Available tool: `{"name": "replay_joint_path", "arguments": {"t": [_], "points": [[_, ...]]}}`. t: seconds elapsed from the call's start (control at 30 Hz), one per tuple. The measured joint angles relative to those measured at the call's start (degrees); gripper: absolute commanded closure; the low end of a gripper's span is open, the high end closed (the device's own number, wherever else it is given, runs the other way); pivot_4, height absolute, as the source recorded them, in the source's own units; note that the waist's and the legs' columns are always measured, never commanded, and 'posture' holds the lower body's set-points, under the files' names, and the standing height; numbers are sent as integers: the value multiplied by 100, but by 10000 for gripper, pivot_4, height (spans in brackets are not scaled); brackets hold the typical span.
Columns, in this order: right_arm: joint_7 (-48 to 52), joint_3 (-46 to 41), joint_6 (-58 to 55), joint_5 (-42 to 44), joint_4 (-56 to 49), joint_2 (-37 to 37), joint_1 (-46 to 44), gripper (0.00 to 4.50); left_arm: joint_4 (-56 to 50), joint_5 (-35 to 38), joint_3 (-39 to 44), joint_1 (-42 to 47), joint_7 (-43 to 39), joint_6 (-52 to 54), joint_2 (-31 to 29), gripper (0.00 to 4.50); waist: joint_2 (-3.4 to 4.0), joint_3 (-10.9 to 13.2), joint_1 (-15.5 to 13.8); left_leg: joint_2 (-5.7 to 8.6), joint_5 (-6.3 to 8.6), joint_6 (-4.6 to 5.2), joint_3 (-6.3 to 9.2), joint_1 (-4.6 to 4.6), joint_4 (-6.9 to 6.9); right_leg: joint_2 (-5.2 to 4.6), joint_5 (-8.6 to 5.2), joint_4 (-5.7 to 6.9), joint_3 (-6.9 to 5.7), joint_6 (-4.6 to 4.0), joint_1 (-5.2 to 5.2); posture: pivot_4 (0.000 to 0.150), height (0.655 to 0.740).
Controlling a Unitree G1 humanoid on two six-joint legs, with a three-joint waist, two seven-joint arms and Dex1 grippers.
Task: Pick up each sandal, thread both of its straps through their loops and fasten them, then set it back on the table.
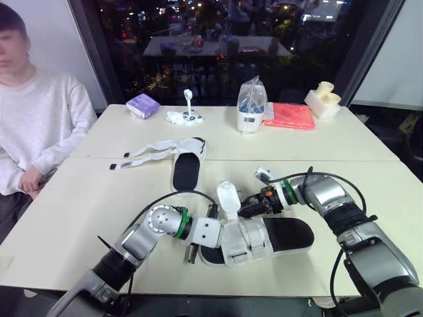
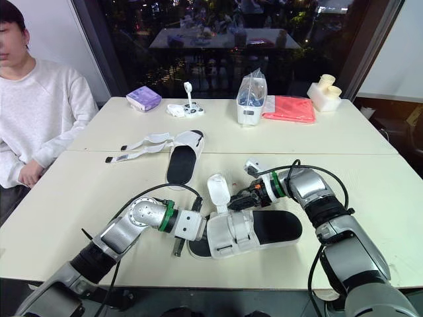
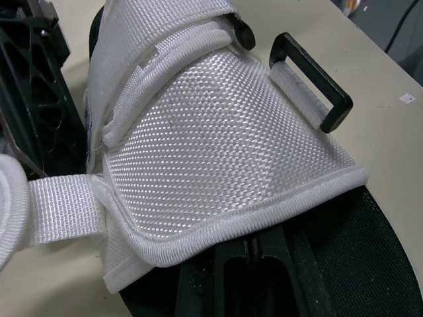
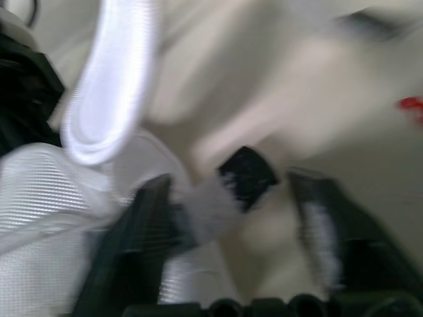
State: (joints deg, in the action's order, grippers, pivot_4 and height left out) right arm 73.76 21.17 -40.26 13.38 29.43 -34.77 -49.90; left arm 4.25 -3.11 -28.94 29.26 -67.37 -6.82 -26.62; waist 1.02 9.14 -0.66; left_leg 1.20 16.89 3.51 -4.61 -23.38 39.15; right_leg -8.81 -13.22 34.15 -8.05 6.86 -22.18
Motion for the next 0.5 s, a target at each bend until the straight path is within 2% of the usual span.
{"name": "replay_joint_path", "arguments": {"t": [0.23,0.5], "points": [[-551,-86,990,-481,25,247,111,5358,4,-17,2,-10,4,16,2,45000,0,-21,6,0,2,-4,0,2,-1,5,-2,-3,-1,2,4,1500,7400],[-1184,-251,1871,-886,772,543,12,5358,49,-21,7,-11,29,26,18,45000,0,-23,13,0,-2,-9,-1,17,0,8,-3,-5,0,2,43,1500,7400]]}}
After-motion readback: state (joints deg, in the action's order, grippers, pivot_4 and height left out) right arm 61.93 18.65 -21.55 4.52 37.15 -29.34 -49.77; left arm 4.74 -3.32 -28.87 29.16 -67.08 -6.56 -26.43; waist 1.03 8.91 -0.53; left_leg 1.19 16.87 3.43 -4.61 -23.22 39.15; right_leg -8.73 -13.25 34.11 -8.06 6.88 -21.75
